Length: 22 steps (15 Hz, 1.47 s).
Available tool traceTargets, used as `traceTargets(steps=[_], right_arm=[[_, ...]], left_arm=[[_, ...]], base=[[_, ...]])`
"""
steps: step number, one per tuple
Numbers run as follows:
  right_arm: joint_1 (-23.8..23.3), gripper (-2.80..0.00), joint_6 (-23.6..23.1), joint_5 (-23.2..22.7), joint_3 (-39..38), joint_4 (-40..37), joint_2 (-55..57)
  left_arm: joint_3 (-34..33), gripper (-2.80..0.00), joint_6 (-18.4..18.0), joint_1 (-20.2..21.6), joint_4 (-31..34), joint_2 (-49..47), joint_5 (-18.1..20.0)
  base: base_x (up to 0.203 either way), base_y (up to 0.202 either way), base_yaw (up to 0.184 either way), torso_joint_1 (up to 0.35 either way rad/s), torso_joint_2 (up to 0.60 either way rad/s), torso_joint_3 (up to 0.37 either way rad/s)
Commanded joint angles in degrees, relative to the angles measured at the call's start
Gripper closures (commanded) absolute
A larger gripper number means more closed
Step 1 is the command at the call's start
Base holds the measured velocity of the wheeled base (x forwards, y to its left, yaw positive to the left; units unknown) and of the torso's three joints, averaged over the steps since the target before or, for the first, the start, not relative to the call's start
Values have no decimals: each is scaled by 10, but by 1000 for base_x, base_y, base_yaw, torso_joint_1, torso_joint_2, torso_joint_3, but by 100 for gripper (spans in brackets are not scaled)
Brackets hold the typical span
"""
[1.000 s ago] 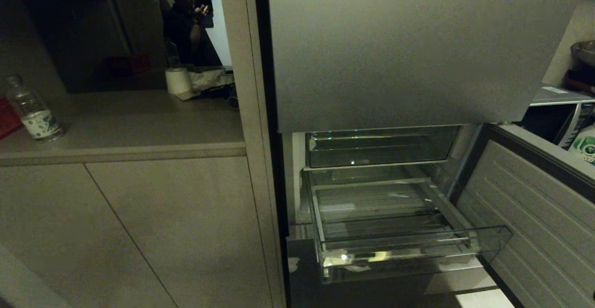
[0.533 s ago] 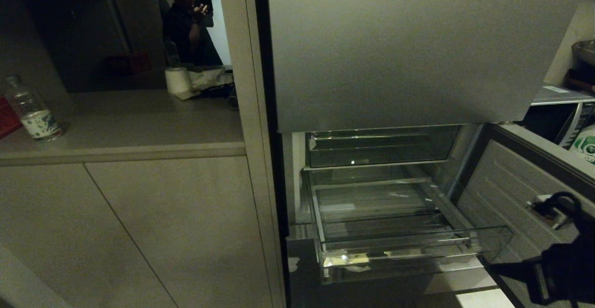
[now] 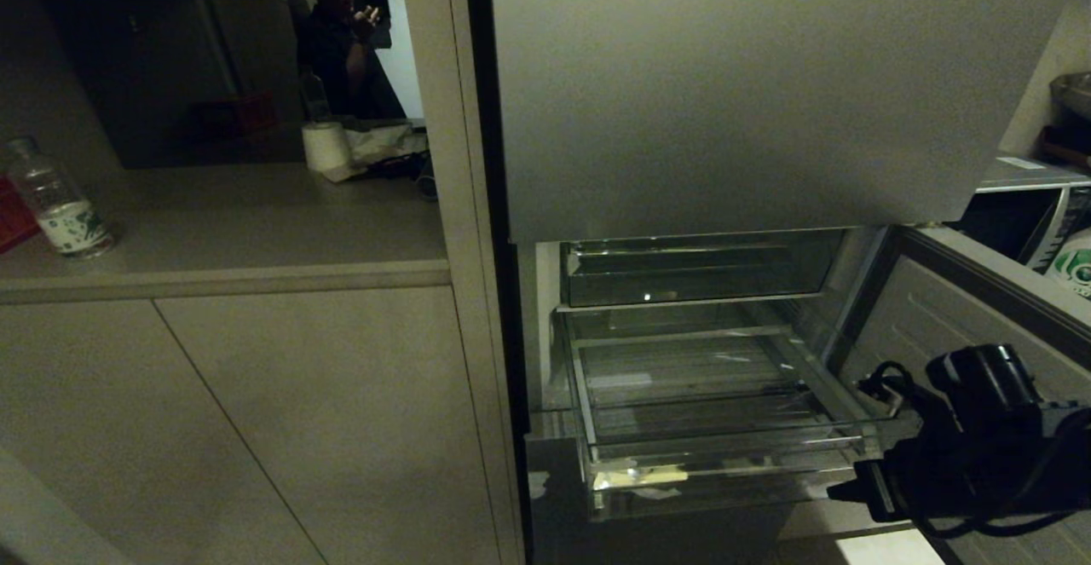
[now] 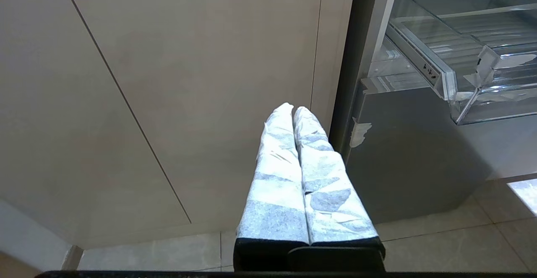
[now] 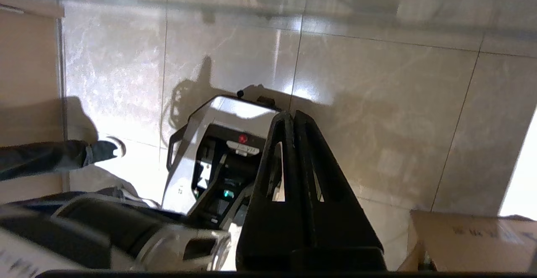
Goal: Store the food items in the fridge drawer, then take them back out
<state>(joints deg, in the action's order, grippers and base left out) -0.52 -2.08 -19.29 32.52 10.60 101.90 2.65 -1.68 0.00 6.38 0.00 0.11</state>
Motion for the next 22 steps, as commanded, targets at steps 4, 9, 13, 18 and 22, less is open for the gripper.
traceTargets(steps=[4, 9, 13, 18, 22], right_arm=[[0, 0, 1, -10, 31, 142, 127], [0, 0, 19, -61, 71, 281, 219], [0, 0, 90, -90, 115, 421, 291], [1, 0, 201, -93, 188, 585, 374], [5, 0, 228, -91, 232, 603, 395]], left_arm=[[0, 0, 0, 0, 0, 0, 0], [0, 0, -1, 0, 0, 0, 0], [0, 0, -1, 0, -1, 0, -1], [0, 0, -1, 0, 0, -1, 0], [0, 0, -1, 0, 0, -1, -1]], base=[[0, 0, 0, 0, 0, 0], [0, 0, 0, 0, 0, 0], [0, 0, 0, 0, 0, 0], [0, 0, 0, 0, 0, 0], [0, 0, 0, 0, 0, 0]])
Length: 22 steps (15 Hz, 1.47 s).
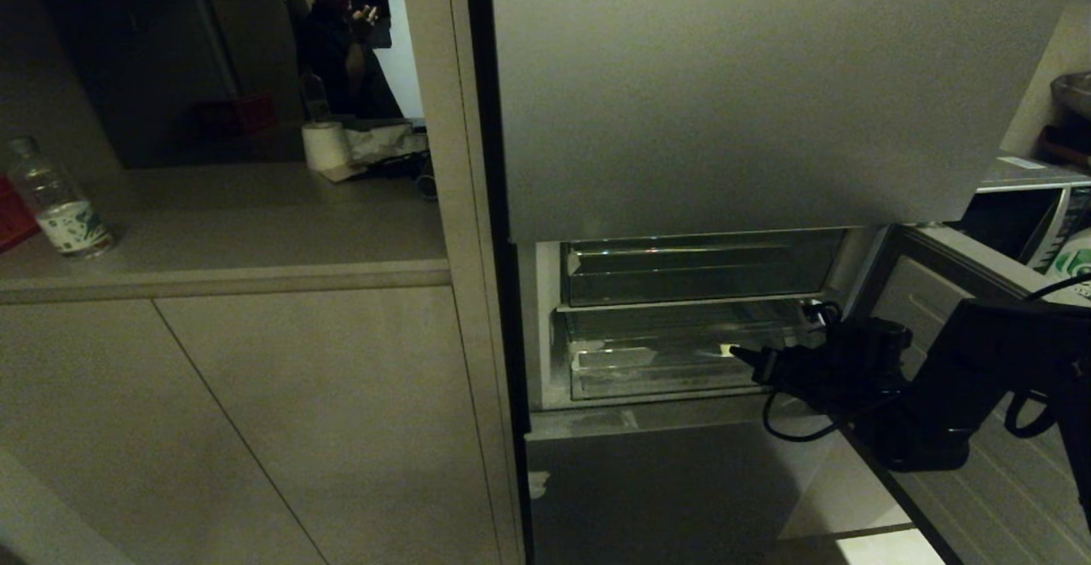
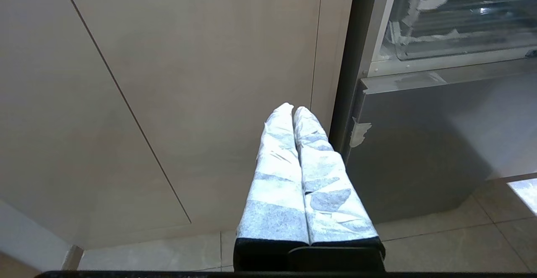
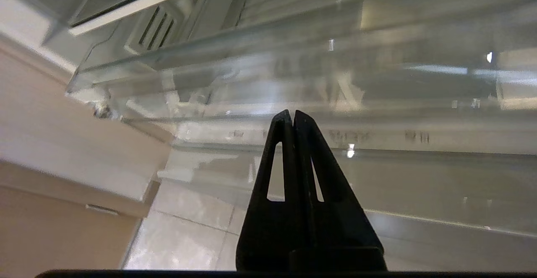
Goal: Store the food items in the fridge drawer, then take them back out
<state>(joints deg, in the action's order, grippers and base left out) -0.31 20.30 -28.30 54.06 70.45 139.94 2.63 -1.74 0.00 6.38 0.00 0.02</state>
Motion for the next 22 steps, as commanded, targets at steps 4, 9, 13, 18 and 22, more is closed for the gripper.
traceTargets(steps=[4, 9, 13, 18, 22], right_arm=[[12, 0, 8, 1, 19, 5, 19], [12, 0, 2, 0, -118, 23, -119], [7, 0, -12, 5, -249, 37, -290], [-3, 0, -59, 108, -371, 38, -408], [-4, 0, -62, 114, -383, 38, -434]], left_arm=[[0, 0, 0, 0, 0, 0, 1], [0, 0, 3, 0, 0, 0, -1], [0, 0, 3, 0, 0, 0, -1], [0, 0, 3, 0, 0, -1, 0], [-1, 0, 3, 0, 0, 0, 0]], base=[[0, 0, 0, 0, 0, 0], [0, 0, 0, 0, 0, 0], [0, 0, 0, 0, 0, 0], [-80, 0, 1, 2, 5, 2], [-199, 0, 0, -5, 0, 7]])
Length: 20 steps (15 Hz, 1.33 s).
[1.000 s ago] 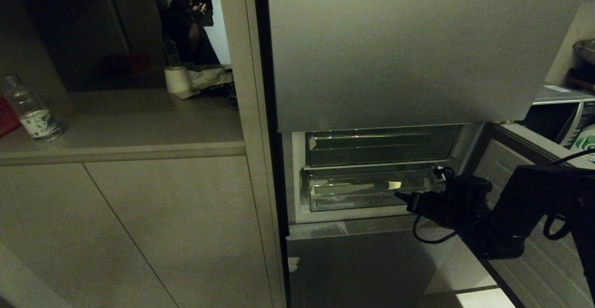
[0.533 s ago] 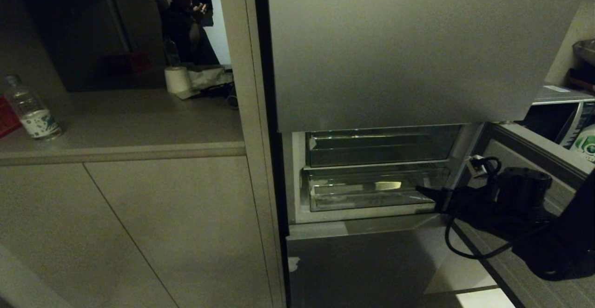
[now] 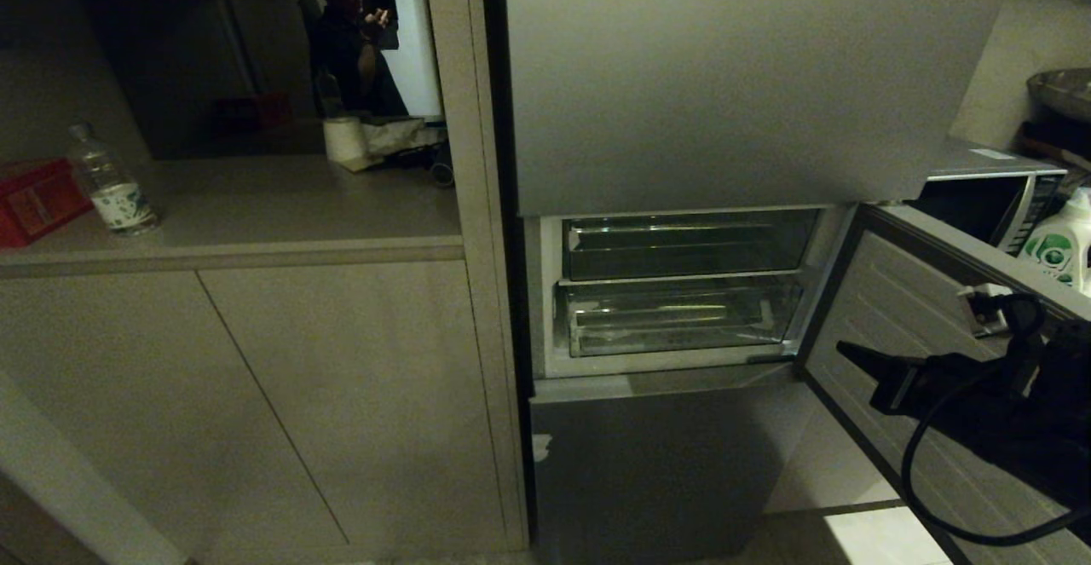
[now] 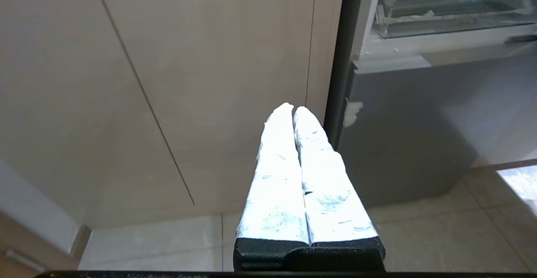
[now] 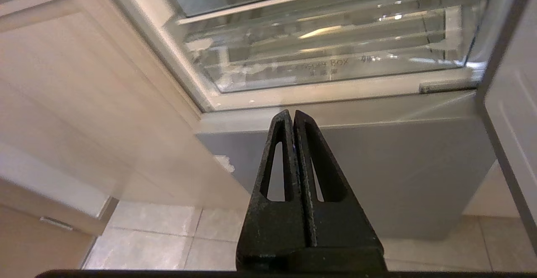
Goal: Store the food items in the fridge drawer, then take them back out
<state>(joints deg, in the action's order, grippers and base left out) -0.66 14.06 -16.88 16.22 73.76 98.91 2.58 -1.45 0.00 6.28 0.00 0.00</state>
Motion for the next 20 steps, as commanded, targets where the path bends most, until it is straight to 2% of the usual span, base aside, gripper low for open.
traceTargets(steps=[1, 7, 10, 12, 14, 18, 20], right_arm=[[-1, 0, 0, 7, -13, 5, -31], [-2, 0, 1, 12, -35, 5, -46], [-4, 0, 0, 57, -44, 6, -77], [-22, 0, -10, 81, -40, 4, -120], [-56, 0, -23, 87, -31, -8, -182], [-104, 0, -38, 91, -30, -109, -364], [-132, 0, -43, 93, -17, -190, -460]], left_arm=[[0, 0, 0, 0, 0, 0, 0], [1, 0, 0, 0, 0, 0, 0], [1, 0, 7, 0, 0, 0, -2], [1, 0, 8, 0, 0, 0, -2], [1, 0, 8, 0, 0, 0, -2], [1, 0, 8, 0, 0, 0, -2], [1, 0, 8, 0, 0, 0, -2]], base=[[-194, 0, 4, -6, 2, 3], [-196, 0, 2, 4, 2, 3], [-103, 0, 0, 1, 0, 4], [0, 0, 0, 0, 0, 0], [0, 0, 0, 0, 0, 0], [0, 0, 0, 0, 0, 0], [0, 0, 0, 0, 0, 0]])
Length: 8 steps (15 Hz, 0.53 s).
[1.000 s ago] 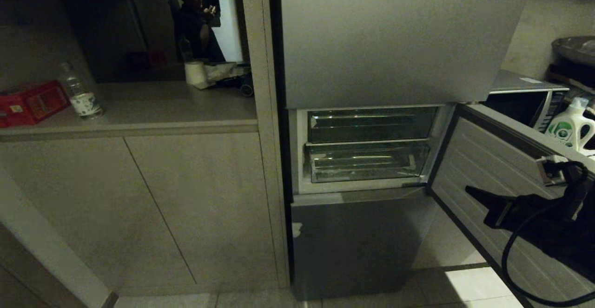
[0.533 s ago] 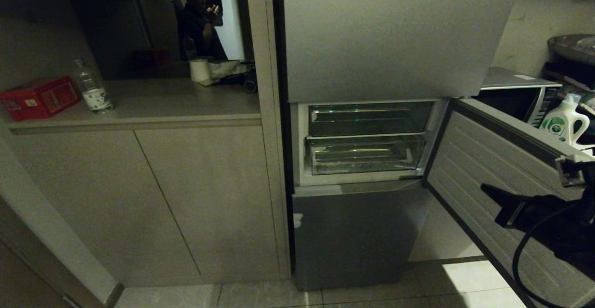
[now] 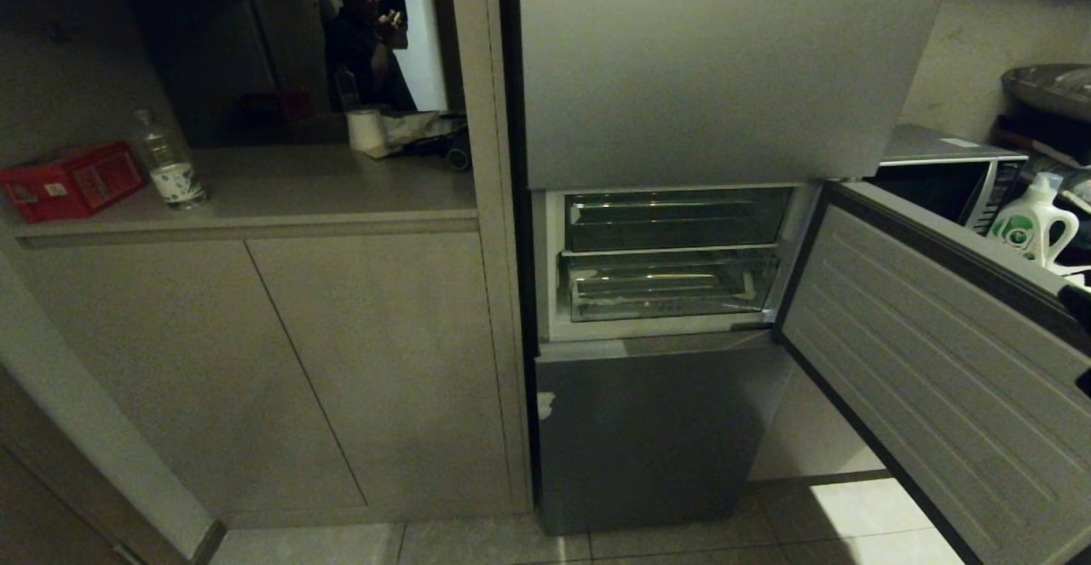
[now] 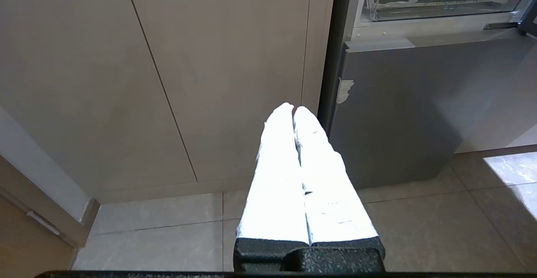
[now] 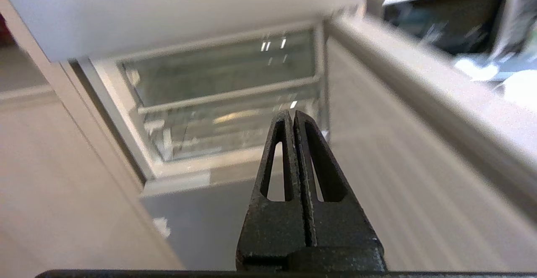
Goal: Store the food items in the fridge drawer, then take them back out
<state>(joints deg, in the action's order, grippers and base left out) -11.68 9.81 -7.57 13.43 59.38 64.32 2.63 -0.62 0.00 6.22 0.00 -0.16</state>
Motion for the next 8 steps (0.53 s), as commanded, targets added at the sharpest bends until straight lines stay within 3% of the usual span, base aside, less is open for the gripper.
traceTargets(steps=[1, 4, 6, 8], right_arm=[[-54, 0, 1, 0, 33, -109, -151], [-239, 0, 30, -35, 111, -276, -179], [-390, 0, 51, -117, 141, -323, -141], [-485, 0, 62, -213, 169, -347, -49]], left_arm=[[0, 0, 0, 0, 0, 0, 0], [0, 0, 0, 0, 0, 0, 0], [0, 0, 0, 0, 0, 0, 0], [0, 0, 0, 0, 0, 0, 0]], base=[[0, 0, 0, 0, 0, 0], [0, 0, 0, 0, 0, 0], [0, 0, 0, 0, 0, 0], [0, 0, 0, 0, 0, 0]])
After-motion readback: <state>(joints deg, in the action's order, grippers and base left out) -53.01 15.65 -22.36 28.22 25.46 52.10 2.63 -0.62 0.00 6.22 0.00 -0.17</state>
